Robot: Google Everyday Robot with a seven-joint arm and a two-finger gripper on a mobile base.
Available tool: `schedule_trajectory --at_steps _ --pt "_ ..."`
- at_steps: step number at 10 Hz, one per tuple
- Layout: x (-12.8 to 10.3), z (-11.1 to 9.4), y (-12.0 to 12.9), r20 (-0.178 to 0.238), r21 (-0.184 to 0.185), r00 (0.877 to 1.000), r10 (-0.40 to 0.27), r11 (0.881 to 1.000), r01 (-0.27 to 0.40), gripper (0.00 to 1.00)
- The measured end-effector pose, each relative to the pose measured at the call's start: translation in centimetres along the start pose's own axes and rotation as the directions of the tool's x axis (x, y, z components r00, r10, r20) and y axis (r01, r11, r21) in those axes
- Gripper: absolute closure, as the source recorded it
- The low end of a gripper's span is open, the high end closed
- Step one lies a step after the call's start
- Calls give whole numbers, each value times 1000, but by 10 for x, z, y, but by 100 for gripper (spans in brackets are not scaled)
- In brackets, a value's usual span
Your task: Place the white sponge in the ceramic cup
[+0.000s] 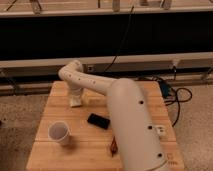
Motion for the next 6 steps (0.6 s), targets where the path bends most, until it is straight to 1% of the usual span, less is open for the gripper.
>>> schedule_trajectory --at_steps 2,3,5,6 --pt "0 2 -1 -3 2 1000 -3 1000 3 20" --pt "0 3 -1 -7 2 1000 -7 1000 7 23" --pt "-1 4 -1 -8 3 1000 -10 1000 10 35" --pt "-1 5 -1 -8 5 1000 -11 1000 11 46"
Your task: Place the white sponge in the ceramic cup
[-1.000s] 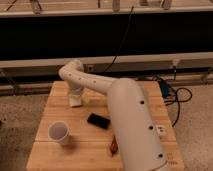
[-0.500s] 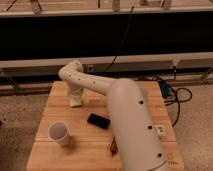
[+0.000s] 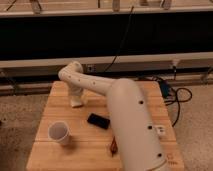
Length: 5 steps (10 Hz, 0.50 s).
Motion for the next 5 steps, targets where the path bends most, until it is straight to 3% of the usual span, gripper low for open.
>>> schedule_trajectory --at_steps 3,5 --pt "-2 1 1 -8 -4 1000 -1 1000 1 75" --pt "-11 -14 0 -17 -11 1000 -1 1000 0 94"
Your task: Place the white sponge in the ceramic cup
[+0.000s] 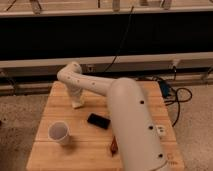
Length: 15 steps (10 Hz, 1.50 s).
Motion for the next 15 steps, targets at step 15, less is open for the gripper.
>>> schedule_trajectory --at_steps 15 --pt "-67 -85 18 -45 6 994 -102 995 103 100"
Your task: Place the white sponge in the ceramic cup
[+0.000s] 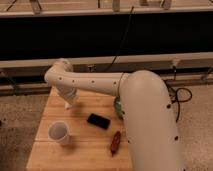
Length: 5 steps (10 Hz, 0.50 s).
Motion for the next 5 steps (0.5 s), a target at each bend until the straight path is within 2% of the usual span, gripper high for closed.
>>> schedule_trajectory --at_steps 5 --pt "-18 -10 3 -1 20 1000 -31 999 31 100"
